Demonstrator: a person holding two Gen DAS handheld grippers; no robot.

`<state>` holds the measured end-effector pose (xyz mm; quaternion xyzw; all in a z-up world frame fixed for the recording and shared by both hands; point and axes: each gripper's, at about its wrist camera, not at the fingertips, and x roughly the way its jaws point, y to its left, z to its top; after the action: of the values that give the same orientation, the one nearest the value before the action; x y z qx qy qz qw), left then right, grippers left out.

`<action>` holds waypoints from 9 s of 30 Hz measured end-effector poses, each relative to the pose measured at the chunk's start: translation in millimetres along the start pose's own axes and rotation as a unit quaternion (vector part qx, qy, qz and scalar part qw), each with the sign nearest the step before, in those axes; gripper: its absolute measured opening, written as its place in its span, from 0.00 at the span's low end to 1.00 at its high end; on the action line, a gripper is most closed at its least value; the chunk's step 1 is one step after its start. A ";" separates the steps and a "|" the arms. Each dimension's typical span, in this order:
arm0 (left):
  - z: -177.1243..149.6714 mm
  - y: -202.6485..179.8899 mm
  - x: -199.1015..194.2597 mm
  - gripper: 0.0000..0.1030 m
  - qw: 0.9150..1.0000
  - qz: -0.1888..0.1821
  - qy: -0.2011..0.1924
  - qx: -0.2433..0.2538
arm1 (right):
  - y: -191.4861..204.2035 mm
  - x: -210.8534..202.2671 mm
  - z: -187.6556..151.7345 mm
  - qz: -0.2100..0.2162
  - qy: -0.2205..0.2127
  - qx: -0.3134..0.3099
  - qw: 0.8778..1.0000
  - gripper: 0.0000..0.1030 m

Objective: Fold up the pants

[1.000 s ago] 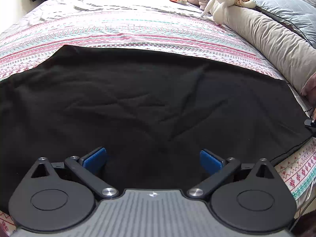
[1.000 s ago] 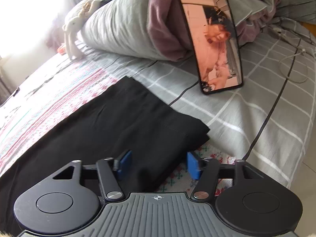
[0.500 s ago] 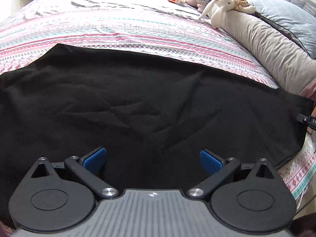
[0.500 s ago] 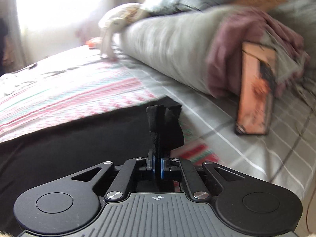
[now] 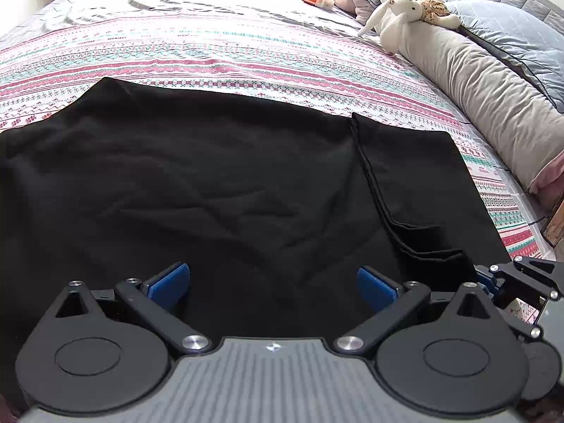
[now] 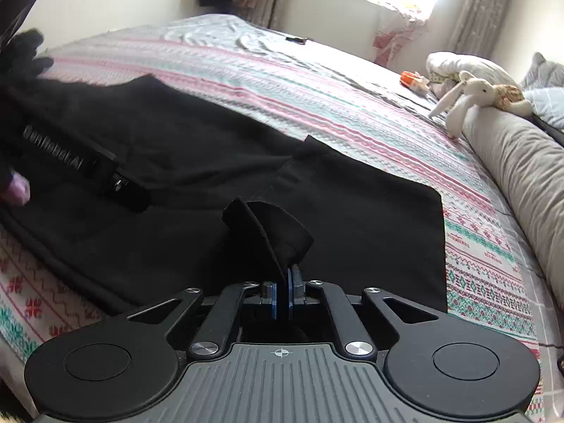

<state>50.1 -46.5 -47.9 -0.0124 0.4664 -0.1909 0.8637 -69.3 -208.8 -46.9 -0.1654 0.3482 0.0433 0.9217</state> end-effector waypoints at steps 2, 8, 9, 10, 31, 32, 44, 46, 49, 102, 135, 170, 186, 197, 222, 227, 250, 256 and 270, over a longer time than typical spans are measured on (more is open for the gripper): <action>1.1 -1.1 1.0 1.00 1.000 0.005 0.005 0.007 | 3.6 -1.3 -0.9 -0.011 -0.003 -0.018 1.000 0.11; -2.4 -16.7 6.4 1.00 0.996 0.047 0.025 0.075 | -13.3 1.0 1.1 -0.008 0.002 0.024 1.000 0.25; -3.5 -18.8 7.4 1.00 0.995 0.054 0.026 0.085 | -16.0 1.9 1.3 -0.006 0.003 0.031 0.999 0.26; -4.3 -18.9 7.0 1.00 0.994 0.054 0.024 0.089 | -16.6 2.2 0.9 -0.004 0.004 0.038 0.999 0.27; 20.3 -16.3 28.0 0.90 0.961 -0.224 0.056 -0.153 | -35.1 -11.6 5.5 0.074 -0.003 0.110 0.991 0.08; 20.4 -18.0 30.6 0.87 0.959 -0.230 0.057 -0.158 | -38.3 -13.9 4.6 0.083 -0.003 0.119 0.989 0.08; 29.1 -35.9 49.5 0.45 0.954 -0.239 0.049 -0.172 | -49.3 -27.6 0.1 0.125 -0.005 0.143 0.982 0.07; 28.0 -33.3 50.1 0.33 0.957 -0.233 0.050 -0.167 | -48.2 -25.9 -0.6 0.126 0.000 0.140 0.982 0.08; 26.9 -26.6 49.0 0.29 0.957 -0.221 0.055 -0.178 | -44.5 -23.2 2.0 0.129 0.008 0.126 0.984 0.14; -13.7 273.2 -152.7 0.29 0.942 0.225 -0.106 -0.227 | 79.9 50.9 105.2 0.200 0.116 0.045 0.972 0.75; -31.4 220.4 -185.8 0.96 0.948 0.262 -0.135 -0.116 | 48.3 46.5 103.1 0.222 0.134 0.107 0.960 0.79; -64.3 49.8 -85.0 1.00 0.987 0.013 -0.063 0.149 | -9.0 48.8 34.2 0.407 0.199 0.309 0.836 0.41; -91.4 5.2 -94.7 1.00 0.957 -0.029 -0.111 0.266 | -7.1 57.3 46.4 0.440 0.194 0.341 0.808 0.40; -103.4 -27.1 -69.5 0.89 0.939 0.052 -0.156 0.302 | -7.5 56.0 74.5 0.460 0.168 0.346 0.801 0.40; -89.7 -11.4 -58.5 0.58 0.960 0.094 -0.137 0.227 | -21.5 147.3 92.8 0.341 0.107 0.434 0.827 0.23; -84.1 -3.7 -58.7 0.58 0.964 0.085 -0.131 0.214 | -20.7 173.6 113.2 0.338 0.093 0.450 0.821 0.22; -85.6 -118.6 -97.7 0.33 0.958 0.038 -0.180 0.221 | -123.3 142.0 102.0 0.279 0.078 0.500 0.816 0.04; -103.2 -175.6 -100.4 0.33 0.963 -0.048 -0.171 0.205 | -190.0 102.2 36.8 0.253 0.070 0.538 0.801 0.04; -112.7 -196.2 -110.1 0.33 0.964 -0.124 -0.174 0.160 | -257.0 43.0 -37.3 0.248 0.045 0.595 0.763 0.05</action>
<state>-157.8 -173.2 15.7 0.0352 0.2668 -0.3640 0.8917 -10.1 -464.9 -30.7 0.5065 0.3744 0.0467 0.7753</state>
